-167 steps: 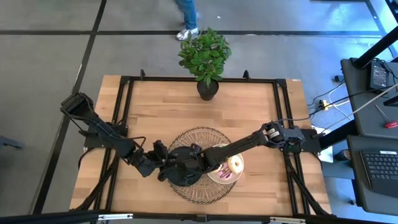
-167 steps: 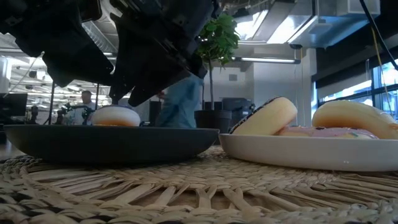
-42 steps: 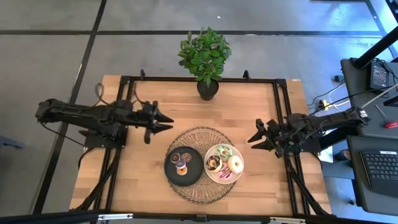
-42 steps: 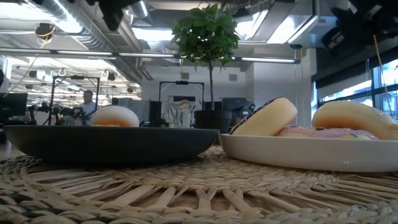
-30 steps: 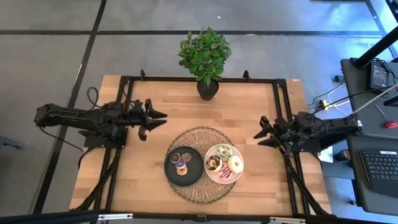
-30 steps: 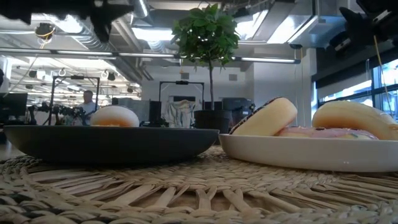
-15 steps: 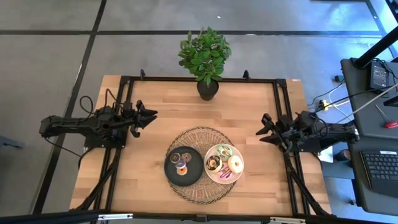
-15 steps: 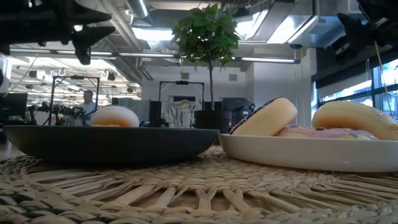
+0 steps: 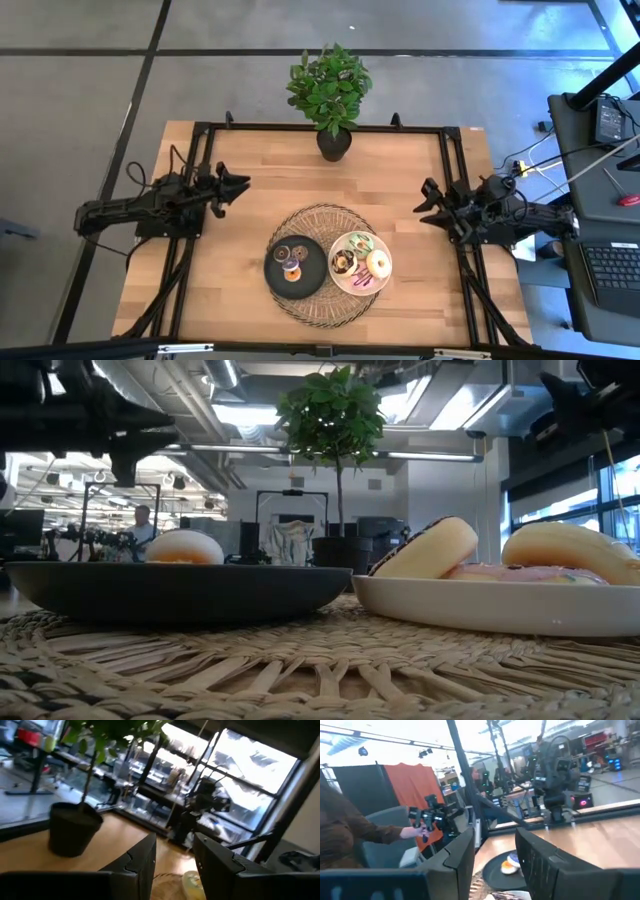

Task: Pick & Place donuts
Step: Return to Home Position

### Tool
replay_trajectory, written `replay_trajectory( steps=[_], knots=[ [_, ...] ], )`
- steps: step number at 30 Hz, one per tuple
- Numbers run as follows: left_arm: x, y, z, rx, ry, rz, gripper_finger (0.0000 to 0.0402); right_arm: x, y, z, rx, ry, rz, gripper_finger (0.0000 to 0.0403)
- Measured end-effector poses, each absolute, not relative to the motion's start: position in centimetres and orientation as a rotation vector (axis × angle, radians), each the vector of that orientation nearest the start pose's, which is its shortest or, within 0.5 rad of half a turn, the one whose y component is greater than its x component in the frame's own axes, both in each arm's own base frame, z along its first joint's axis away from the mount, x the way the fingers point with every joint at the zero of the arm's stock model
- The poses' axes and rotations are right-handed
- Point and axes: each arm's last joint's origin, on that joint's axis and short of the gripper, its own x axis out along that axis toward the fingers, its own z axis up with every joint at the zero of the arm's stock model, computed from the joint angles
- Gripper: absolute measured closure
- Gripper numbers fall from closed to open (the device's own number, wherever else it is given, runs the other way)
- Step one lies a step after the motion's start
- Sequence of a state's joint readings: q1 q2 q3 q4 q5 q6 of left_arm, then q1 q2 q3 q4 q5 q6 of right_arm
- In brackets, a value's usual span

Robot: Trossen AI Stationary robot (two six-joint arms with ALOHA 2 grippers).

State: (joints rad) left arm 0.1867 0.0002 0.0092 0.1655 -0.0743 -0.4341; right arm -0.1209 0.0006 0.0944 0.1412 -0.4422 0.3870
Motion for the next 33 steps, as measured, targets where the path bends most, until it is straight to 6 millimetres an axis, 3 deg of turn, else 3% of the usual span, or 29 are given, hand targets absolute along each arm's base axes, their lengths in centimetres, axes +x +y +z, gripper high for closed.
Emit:
replay_trajectory(
  steps=[6, 13, 17, 25, 33],
  knots=[
    [9.4, 2.4, 17.0, -0.442, -0.121, 0.317, 0.0274, 8.7, -0.3, 20.8, 0.244, -0.190, 0.252, 0.0258],
    [9.4, 2.4, 16.9, -0.393, -0.100, 0.320, 0.0274, 9.3, -0.9, 18.8, 0.247, -0.210, 0.159, 0.0258],
    [9.5, 2.4, 16.9, -0.367, -0.090, 0.311, 0.0274, 9.3, -1.0, 19.0, 0.214, -0.228, 0.142, 0.0258],
    [9.5, 2.4, 16.9, -0.374, -0.090, 0.311, 0.0274, 9.5, -1.6, 17.2, 0.296, -0.066, -0.039, 0.0258],
    [9.5, 2.4, 16.9, -0.374, -0.089, 0.311, 0.0274, 9.5, -1.8, 16.9, 0.198, -0.044, -0.116, 0.0258]
  ],
)
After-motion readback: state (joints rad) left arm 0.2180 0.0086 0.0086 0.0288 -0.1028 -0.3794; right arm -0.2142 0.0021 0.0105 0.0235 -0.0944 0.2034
